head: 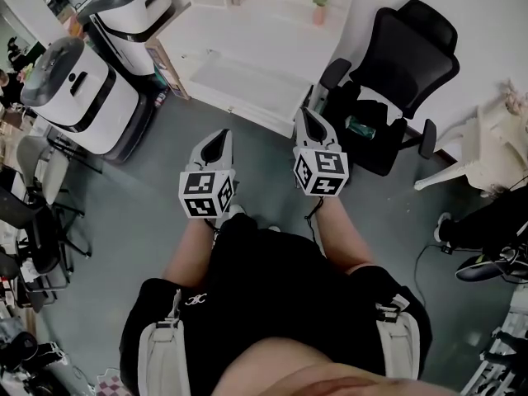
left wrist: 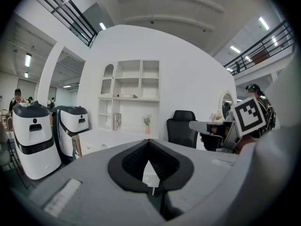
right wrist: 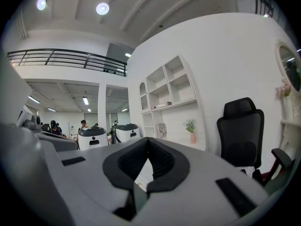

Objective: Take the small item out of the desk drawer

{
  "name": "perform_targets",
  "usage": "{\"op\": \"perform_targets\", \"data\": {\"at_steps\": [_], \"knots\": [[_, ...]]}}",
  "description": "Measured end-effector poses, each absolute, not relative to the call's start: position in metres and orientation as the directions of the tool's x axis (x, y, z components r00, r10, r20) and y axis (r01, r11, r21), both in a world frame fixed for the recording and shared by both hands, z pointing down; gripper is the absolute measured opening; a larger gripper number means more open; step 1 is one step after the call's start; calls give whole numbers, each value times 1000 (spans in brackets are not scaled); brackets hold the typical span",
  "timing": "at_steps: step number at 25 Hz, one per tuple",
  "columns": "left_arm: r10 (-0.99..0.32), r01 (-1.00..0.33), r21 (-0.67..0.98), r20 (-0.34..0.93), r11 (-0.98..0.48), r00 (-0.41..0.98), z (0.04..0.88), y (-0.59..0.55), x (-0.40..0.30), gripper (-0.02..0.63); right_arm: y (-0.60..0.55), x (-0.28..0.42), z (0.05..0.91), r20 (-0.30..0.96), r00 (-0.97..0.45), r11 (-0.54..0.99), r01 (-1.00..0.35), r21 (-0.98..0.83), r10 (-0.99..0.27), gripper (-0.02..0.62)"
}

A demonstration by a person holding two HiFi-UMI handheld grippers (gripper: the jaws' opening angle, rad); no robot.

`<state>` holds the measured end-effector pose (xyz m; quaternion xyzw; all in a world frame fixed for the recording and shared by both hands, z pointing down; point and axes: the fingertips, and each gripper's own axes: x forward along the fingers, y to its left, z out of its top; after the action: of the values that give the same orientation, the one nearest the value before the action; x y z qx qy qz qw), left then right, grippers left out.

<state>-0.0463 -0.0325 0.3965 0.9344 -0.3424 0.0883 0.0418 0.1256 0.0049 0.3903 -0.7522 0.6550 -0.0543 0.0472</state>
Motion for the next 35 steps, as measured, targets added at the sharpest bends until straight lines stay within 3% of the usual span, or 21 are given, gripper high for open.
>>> {"op": "perform_targets", "data": {"at_steps": [15, 26, 35], "knots": [[-629, -635, 1, 138, -772, 765, 392, -98, -10, 15, -62, 152, 393, 3, 114, -114, -989, -90, -993, -2], [-584, -605, 55, 202, -794, 786, 416, -218, 51, 14, -185, 193, 427, 123, 51, -60, -995, -75, -991, -2], [-540, -572, 83, 247, -816, 805, 424, -342, 97, 14, -305, 243, 424, 163, 84, -96, -993, -64, -983, -2]]}}
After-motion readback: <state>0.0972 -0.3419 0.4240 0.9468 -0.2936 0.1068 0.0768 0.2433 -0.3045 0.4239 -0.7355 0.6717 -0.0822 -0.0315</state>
